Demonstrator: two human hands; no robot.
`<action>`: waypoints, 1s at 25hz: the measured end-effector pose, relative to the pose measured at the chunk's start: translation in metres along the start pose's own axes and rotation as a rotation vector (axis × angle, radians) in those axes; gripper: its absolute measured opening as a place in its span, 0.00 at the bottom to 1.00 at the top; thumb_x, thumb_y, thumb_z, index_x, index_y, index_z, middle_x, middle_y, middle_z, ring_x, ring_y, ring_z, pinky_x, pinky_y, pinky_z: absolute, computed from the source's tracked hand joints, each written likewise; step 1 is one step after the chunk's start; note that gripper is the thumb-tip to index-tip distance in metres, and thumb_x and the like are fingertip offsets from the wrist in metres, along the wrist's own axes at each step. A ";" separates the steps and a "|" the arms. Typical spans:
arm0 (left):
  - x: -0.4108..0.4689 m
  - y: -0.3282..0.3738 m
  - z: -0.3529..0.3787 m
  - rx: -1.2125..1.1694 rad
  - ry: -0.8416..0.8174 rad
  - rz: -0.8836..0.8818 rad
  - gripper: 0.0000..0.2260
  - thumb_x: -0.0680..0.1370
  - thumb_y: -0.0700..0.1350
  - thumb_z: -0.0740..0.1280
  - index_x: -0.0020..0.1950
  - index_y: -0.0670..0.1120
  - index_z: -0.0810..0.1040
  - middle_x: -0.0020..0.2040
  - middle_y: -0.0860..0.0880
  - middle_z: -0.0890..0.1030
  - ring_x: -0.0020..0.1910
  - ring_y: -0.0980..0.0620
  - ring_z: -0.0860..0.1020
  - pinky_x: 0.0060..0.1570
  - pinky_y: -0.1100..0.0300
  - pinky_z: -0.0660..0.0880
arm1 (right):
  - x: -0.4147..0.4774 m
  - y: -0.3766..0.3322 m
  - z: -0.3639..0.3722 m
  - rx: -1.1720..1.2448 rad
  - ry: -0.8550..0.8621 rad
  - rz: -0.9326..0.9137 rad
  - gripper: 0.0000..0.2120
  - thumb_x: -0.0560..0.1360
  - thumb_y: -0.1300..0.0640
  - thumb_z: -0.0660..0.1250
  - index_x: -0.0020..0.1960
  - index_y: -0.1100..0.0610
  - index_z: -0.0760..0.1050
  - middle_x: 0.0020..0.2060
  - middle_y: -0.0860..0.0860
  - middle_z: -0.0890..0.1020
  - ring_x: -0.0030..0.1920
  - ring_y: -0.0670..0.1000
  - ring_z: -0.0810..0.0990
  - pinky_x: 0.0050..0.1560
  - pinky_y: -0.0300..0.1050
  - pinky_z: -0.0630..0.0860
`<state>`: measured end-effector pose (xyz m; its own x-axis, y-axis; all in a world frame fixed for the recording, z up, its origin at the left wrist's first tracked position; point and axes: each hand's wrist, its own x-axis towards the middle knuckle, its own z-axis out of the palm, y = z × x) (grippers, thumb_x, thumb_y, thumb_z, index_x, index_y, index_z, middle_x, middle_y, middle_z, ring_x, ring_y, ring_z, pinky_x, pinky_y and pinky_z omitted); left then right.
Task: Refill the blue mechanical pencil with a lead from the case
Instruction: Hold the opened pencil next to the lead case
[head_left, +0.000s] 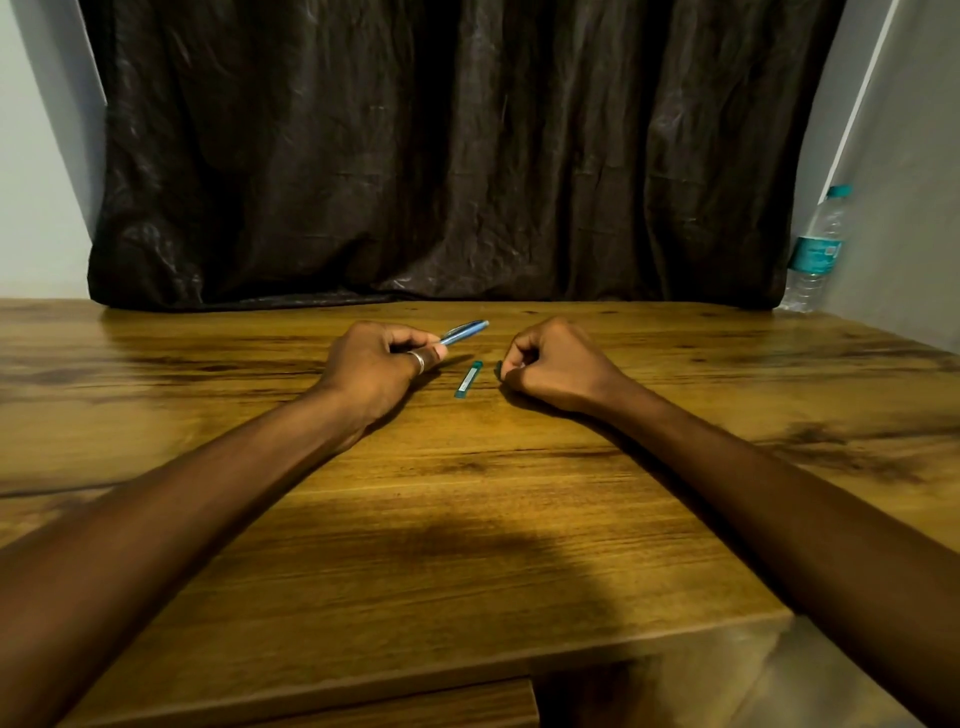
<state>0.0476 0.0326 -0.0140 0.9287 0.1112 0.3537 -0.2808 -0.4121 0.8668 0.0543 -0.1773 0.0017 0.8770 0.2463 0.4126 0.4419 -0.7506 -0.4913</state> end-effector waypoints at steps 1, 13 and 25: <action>0.001 -0.001 0.000 -0.002 -0.001 0.001 0.08 0.74 0.47 0.76 0.53 0.49 0.87 0.48 0.53 0.87 0.50 0.55 0.83 0.53 0.59 0.77 | 0.000 0.000 0.000 -0.005 -0.004 -0.006 0.05 0.65 0.62 0.71 0.33 0.55 0.84 0.27 0.45 0.83 0.29 0.36 0.79 0.29 0.31 0.73; -0.001 0.003 0.000 0.009 -0.004 0.002 0.09 0.75 0.45 0.75 0.54 0.48 0.87 0.47 0.52 0.85 0.38 0.61 0.76 0.39 0.66 0.70 | 0.001 0.003 -0.003 0.124 0.003 0.024 0.05 0.70 0.62 0.71 0.41 0.56 0.86 0.32 0.43 0.85 0.34 0.36 0.82 0.34 0.31 0.75; -0.005 0.009 0.000 0.072 0.028 0.083 0.03 0.79 0.44 0.70 0.49 0.52 0.83 0.45 0.51 0.86 0.47 0.52 0.84 0.48 0.57 0.79 | 0.006 0.011 0.004 0.412 0.117 0.127 0.05 0.70 0.60 0.69 0.37 0.57 0.83 0.35 0.54 0.87 0.39 0.54 0.87 0.39 0.50 0.82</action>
<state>0.0409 0.0280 -0.0079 0.8957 0.0991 0.4335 -0.3371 -0.4843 0.8073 0.0654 -0.1817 -0.0046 0.9126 0.0792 0.4012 0.3908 -0.4577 -0.7986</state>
